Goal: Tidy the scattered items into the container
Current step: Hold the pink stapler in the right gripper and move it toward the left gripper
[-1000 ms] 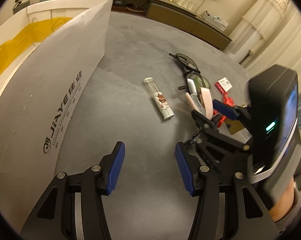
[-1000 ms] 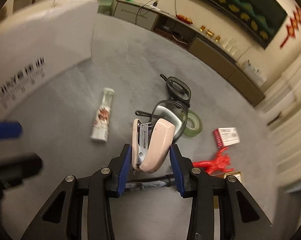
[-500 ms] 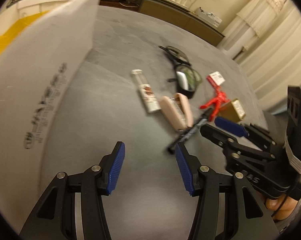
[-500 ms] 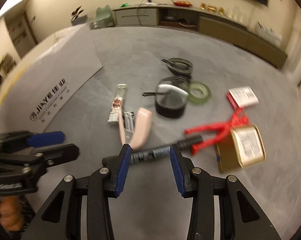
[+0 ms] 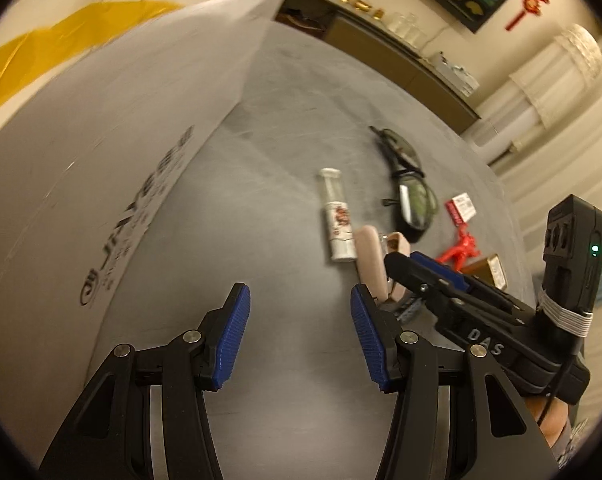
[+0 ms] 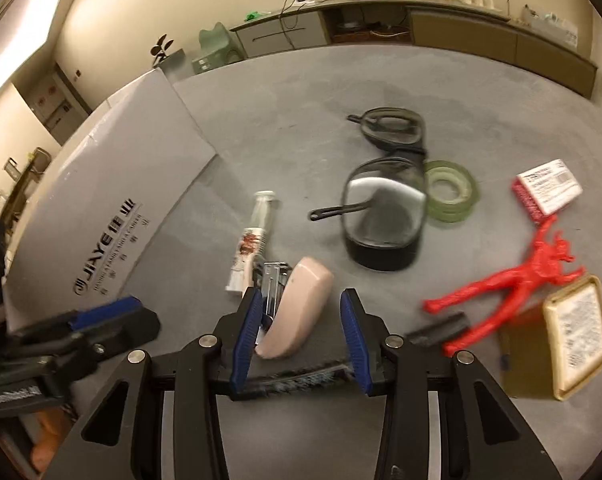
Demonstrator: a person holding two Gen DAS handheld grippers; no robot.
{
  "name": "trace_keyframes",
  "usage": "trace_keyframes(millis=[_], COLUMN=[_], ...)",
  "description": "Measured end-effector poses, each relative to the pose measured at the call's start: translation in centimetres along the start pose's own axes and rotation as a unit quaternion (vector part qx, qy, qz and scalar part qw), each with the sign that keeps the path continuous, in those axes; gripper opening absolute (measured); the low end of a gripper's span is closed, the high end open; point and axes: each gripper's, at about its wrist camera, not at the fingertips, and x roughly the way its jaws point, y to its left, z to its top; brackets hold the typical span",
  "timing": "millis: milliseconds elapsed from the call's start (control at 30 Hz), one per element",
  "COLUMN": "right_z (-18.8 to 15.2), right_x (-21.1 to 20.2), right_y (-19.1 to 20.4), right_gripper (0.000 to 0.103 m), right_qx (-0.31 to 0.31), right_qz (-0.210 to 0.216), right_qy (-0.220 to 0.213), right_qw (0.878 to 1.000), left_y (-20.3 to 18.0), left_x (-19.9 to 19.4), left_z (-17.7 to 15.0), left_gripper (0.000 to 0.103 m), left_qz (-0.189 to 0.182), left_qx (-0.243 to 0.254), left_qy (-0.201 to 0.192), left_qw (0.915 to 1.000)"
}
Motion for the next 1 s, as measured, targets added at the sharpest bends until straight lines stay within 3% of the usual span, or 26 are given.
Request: trace_keyframes(millis=[100,133,300,367,533,700,833,1000], right_z=[0.0,0.0,-0.7,-1.0,-1.3,-1.5,-1.8,-2.5], right_x=[-0.1,-0.1,0.1,0.0,0.1,0.2,0.0,-0.4], right_y=[1.5,2.3,6.2,6.7,6.2,5.6,7.2,8.7], right_gripper=[0.022,0.019,0.015,0.016,0.039,0.037,0.023,0.021], right_qx=[-0.03,-0.049,-0.135,-0.135,-0.089,-0.042,-0.079,-0.111], right_qz=[-0.01,-0.031,-0.097,-0.088,-0.032,0.024,-0.01,-0.038], right_qy=[0.002,0.0,-0.003,-0.006,0.007,0.021,0.009,0.0], right_qw=[0.999,0.998,0.986,0.987,0.996,0.999,0.997,0.993], left_y=[0.4,0.3,0.6,1.0,1.4,1.4,1.5,1.5], left_x=[-0.4,-0.8,-2.2,-2.4,-2.8,-3.1,-2.8,-2.3], left_z=[0.2,0.2,0.3,0.3,0.2,0.3,0.3,0.1], left_gripper=[0.055,0.055,0.055,0.055,0.055,0.055,0.055,0.055], left_qz=[-0.009,-0.011,-0.011,-0.018,-0.032,-0.036,-0.026,-0.02], left_qx=[-0.008,-0.006,-0.01,-0.018,-0.025,-0.024,-0.02,-0.012], left_qy=[-0.004,-0.008,-0.024,-0.023,-0.021,-0.022,-0.011,0.001], left_qw=[0.9999,0.9999,0.9996,0.9994,0.999,0.9988,0.9994,0.9997])
